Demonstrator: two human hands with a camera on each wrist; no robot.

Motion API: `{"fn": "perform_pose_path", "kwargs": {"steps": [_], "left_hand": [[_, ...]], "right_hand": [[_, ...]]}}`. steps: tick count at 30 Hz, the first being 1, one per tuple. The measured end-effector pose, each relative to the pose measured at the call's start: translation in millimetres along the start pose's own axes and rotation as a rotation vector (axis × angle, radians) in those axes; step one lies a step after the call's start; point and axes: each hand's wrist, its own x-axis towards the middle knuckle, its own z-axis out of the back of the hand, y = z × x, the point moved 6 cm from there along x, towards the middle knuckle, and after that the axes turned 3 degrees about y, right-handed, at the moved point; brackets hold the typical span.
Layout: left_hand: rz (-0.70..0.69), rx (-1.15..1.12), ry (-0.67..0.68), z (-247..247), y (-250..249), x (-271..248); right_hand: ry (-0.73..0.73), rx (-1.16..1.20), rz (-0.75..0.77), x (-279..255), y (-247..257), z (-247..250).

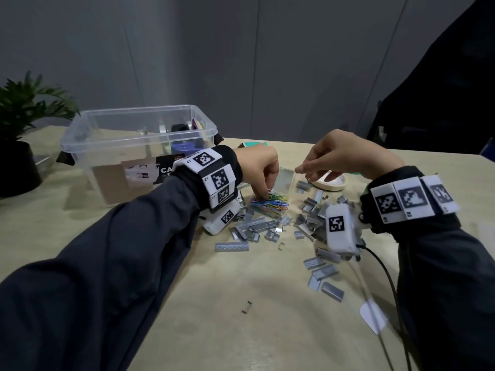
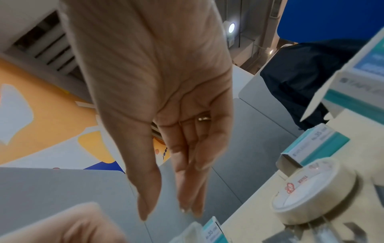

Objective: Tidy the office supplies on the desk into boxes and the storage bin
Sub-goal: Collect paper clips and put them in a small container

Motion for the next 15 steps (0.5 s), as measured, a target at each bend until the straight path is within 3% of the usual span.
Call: {"fn": "perform_pose_path", "kwargs": {"steps": [9, 15], "left_hand": [[0.014, -0.029, 0.013, -3.6, -2.1, -1.8], [0.093, -0.167, -0.135, 8.8, 13.1, -21.4]], "right_hand": [[-0.041, -0.022, -0.030, 3.0, -7.6, 0.0], [-0.038, 0.041, -0.049, 1.3, -11.5, 1.4]]}}
